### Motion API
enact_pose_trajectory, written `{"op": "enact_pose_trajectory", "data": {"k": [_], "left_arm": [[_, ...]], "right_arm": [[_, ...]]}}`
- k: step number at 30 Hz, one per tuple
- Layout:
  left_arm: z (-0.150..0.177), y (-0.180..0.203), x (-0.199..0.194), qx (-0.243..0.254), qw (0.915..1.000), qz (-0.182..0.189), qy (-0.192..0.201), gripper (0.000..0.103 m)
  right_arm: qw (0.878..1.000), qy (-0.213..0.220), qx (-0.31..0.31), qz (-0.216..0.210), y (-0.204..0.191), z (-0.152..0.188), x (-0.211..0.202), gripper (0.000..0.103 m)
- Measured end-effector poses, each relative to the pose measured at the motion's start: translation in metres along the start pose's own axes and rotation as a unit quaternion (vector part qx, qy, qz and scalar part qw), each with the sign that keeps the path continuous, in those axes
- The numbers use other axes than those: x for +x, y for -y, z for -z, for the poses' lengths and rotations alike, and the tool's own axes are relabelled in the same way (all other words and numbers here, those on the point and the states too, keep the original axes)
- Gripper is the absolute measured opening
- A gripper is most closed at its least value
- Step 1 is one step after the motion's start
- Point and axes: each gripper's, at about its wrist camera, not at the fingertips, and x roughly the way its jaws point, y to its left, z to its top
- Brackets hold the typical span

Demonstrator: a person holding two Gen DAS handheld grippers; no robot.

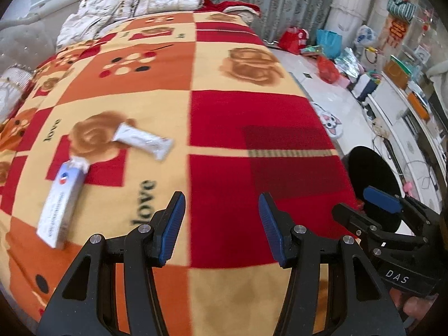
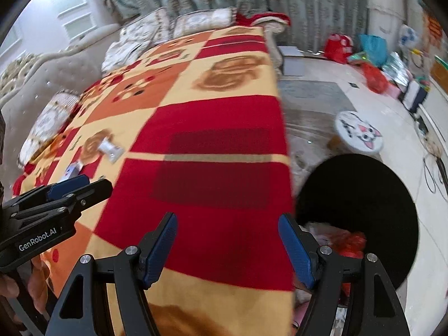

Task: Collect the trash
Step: 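Move both tools back to the remaining trash on the bed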

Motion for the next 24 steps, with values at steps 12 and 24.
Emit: {"op": "enact_pose_trajectory", "data": {"k": [12,24], "left_arm": [[0.013,-0.1,-0.014,-0.041,0.9979,-0.051,-0.005,0.054],[0.022,-0.169,-0.009,-0.067,0.9939,-0.086,-0.019,0.059]], "right_arm": [[0.996,-0.027,-0.076,-0.037,-0.078,-0.016,0.039,0.072],[0.988,-0.035,-0.134,-0.067,-0.133,-0.047,0.075,0.072]]}}
